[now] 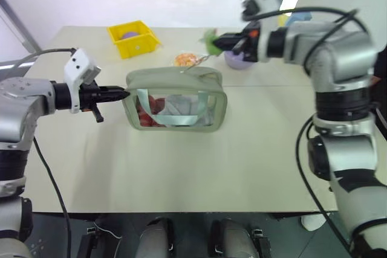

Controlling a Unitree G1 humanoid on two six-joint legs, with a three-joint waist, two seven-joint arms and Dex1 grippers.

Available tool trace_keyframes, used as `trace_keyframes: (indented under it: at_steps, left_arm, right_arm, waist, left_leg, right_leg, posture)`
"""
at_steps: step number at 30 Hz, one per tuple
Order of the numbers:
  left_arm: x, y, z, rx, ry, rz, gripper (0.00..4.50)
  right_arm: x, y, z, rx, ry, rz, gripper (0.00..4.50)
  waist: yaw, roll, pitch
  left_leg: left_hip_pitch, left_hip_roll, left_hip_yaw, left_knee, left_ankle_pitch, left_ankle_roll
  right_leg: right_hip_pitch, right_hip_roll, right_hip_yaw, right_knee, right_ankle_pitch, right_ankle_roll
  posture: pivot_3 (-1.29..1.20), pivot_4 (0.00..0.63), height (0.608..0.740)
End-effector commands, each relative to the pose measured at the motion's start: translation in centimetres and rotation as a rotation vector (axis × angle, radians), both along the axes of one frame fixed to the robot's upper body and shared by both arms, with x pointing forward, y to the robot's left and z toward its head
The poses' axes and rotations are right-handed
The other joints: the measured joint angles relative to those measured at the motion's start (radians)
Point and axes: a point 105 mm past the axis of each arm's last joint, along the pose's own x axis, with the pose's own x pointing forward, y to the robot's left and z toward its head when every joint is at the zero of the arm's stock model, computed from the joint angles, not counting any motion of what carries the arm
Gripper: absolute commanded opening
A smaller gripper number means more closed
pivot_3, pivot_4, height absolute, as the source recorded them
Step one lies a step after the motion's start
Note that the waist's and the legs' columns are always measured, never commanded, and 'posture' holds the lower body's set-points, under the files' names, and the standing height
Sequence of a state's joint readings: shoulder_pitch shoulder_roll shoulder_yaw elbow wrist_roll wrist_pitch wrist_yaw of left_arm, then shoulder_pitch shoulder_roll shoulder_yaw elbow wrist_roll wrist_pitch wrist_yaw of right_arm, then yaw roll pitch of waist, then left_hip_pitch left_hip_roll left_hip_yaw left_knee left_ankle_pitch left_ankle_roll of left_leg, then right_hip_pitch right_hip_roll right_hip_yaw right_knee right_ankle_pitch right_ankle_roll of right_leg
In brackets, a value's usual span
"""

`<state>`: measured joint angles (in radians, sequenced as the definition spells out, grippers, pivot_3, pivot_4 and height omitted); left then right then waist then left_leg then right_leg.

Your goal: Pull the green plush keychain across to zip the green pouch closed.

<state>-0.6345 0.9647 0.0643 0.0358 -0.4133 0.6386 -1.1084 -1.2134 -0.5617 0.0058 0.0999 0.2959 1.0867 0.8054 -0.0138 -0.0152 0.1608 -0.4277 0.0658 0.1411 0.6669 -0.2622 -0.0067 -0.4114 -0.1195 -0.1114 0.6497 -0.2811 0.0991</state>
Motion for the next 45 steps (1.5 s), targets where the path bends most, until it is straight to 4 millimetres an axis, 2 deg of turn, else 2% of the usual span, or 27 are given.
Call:
trace_keyframes:
  at_steps: [1,5,8,14,18,21,24,27,30,32,33,34,37,41,43,44,45]
  left_arm:
    - [0.0,0.2,0.2,0.014,-0.02,0.004,0.04]
    - [0.1,0.1,0.0,0.016,-0.018,0.002,0.04]
    - [0.1,0.1,-0.1,0.019,-0.016,-0.002,0.04]
    - [-0.1,0.1,-0.1,0.023,-0.014,-0.001,0.04]
    - [-0.2,0.1,-0.1,0.024,-0.01,-0.003,0.04]
    - [-0.2,0.0,-0.1,0.025,-0.012,-0.003,0.04]
    - [-0.2,0.0,-0.1,0.024,-0.012,-0.002,0.04]
    - [-0.3,0.0,-0.1,0.024,-0.012,-0.002,0.04]
    - [-0.3,-0.2,0.0,0.022,-0.014,-0.003,0.04]
    - [-0.3,-0.2,0.0,0.02,-0.014,-0.003,0.04]
    - [-0.3,-0.2,0.0,0.016,-0.015,-0.001,0.04]
    - [-0.3,-0.1,0.0,0.014,-0.014,0.001,0.04]
    - [-0.4,0.1,0.1,0.001,-0.002,0.001,1.1]
    - [-0.8,0.7,1.2,-0.047,0.007,0.016,3.07]
    - [-1.1,1.2,1.6,-0.074,0.014,0.025,4.1]
    - [-1.3,1.5,1.8,-0.091,0.019,0.031,4.47]
    - [-1.5,1.7,2.1,-0.108,0.021,0.037,4.47]
  right_arm:
    - [-0.4,-1.8,1.2,0.004,-0.067,-0.083,0.02]
    - [0.0,-5.0,-0.9,-0.118,-0.098,-0.229,0.02]
    - [0.1,-5.8,-2.8,-0.158,-0.079,-0.268,0.02]
    - [0.2,-7.0,-8.1,-0.134,0.054,-0.347,0.02]
    - [-0.1,-6.0,-12.4,-0.079,0.174,-0.345,0.02]
    - [-0.7,-3.5,-15.6,-0.061,0.245,-0.295,0.02]
    - [-1.1,-1.6,-17.4,-0.055,0.279,-0.26,0.02]
    - [-1.3,-1.2,-19.4,-0.112,0.291,-0.236,0.02]
    - [-1.0,-2.1,-21.0,-0.142,0.308,-0.259,0.02]
    - [-0.7,-2.5,-20.7,-0.138,0.293,-0.263,0.02]
    - [-0.5,-2.7,-19.6,-0.106,0.28,-0.254,0.02]
    - [-0.4,-2.9,-18.3,-0.057,0.28,-0.246,0.33]
    - [-0.6,-3.6,-14.6,0.01,0.257,-0.189,1.52]
    - [-1.8,-5.7,-11.1,-0.001,0.229,-0.13,3.52]
    - [-2.9,-6.3,-10.1,-0.039,0.216,-0.08,4.5]
    - [-3.6,-6.2,-9.5,-0.051,0.213,-0.036,4.5]
    - [-4.5,-5.9,-8.9,-0.06,0.211,0.013,4.5]
  waist:
    - [-0.001,0.0,0.0]
    - [0.005,0.0,0.0]
    - [0.001,0.0,0.0]
    - [0.003,0.0,0.0]
    - [0.001,0.0,0.0]
    - [0.001,0.0,0.0]
    - [0.0,0.0,0.0]
    - [0.001,0.0,0.0]
    - [-0.001,0.0,0.0]
    - [-0.001,0.0,0.0]
    - [-0.001,0.0,0.0]
    - [-0.001,0.0,0.0]
    - [0.001,0.0,0.0]
    - [0.004,0.0,0.0]
    - [0.002,0.0,0.0]
    - [0.001,0.0,0.0]
    - [-0.001,0.0,0.0]
  left_leg:
    - [0.0,0.0,0.0,0.0,0.0,0.0]
    - [0.0,0.0,0.0,0.0,0.0,0.0]
    - [0.0,0.0,0.0,0.0,0.0,0.0]
    - [0.0,0.0,0.0,0.0,0.0,0.0]
    - [0.001,0.0,0.0,0.0,0.0,0.0]
    - [0.001,0.0,0.0,0.0,0.0,0.0]
    - [0.001,0.0,0.0,0.0,0.0,0.0]
    - [0.001,0.0,0.0,0.0,0.0,0.0]
    - [0.001,0.0,0.0,0.0,0.0,0.0]
    - [0.001,0.0,0.0,0.0,0.0,0.0]
    - [0.002,0.0,0.0,0.0,0.0,0.0]
    - [0.002,0.0,-0.001,0.0,0.0,0.0]
    - [0.001,0.0,0.0,0.0,0.0,0.0]
    - [0.0,0.0,-0.001,-0.001,0.0,0.0]
    - [0.0,0.0,-0.001,-0.001,0.0,0.001]
    - [0.0,0.0,-0.001,0.0,0.0,0.001]
    - [0.0,0.0,-0.001,-0.001,0.0,0.001]
  right_leg:
    - [0.0,0.0,0.0,0.0,0.0,0.0]
    - [0.0,0.0,0.0,-0.001,0.0,0.0]
    - [0.0,0.0,0.0,-0.001,0.0,0.0]
    - [0.0,0.0,0.0,-0.001,0.0,0.0]
    - [0.001,0.0,0.0,-0.001,0.0,0.0]
    - [0.001,0.0,0.0,-0.001,0.0,0.0]
    - [0.001,0.0,0.0,0.0,0.0,0.0]
    - [0.001,0.0,0.0,-0.001,0.0,0.0]
    - [0.002,0.0,0.0,-0.001,0.0,0.0]
    - [0.002,0.0,0.0,-0.001,0.0,0.0]
    - [0.002,0.0,0.0,-0.001,0.0,0.0]
    - [0.002,0.0,0.0,-0.001,0.0,0.0]
    - [0.001,0.0,0.0,-0.001,0.0,0.0]
    - [0.001,0.0,0.0,-0.001,0.0,0.0]
    - [0.001,0.0,0.0,-0.002,0.0,0.0]
    - [0.001,0.0,0.0,-0.002,0.0,0.0]
    - [0.001,0.0,0.0,-0.002,0.0,0.0]
  posture:
    - [0.0,0.15,0.739]
    - [0.0,0.15,0.739]
    - [0.0,0.15,0.739]
    - [0.0,0.15,0.739]
    - [0.0,0.15,0.739]
    - [0.0,0.15,0.739]
    - [0.0,0.15,0.739]
    - [0.0,0.15,0.739]
    - [0.0,0.15,0.739]
    - [0.0,0.15,0.739]
    - [0.0,0.15,0.739]
    - [0.0,0.15,0.739]
    - [0.0,0.15,0.739]
    - [0.0,0.15,0.739]
    - [0.0,0.15,0.739]
    - [0.0,0.15,0.739]
    - [0.0,0.15,0.739]
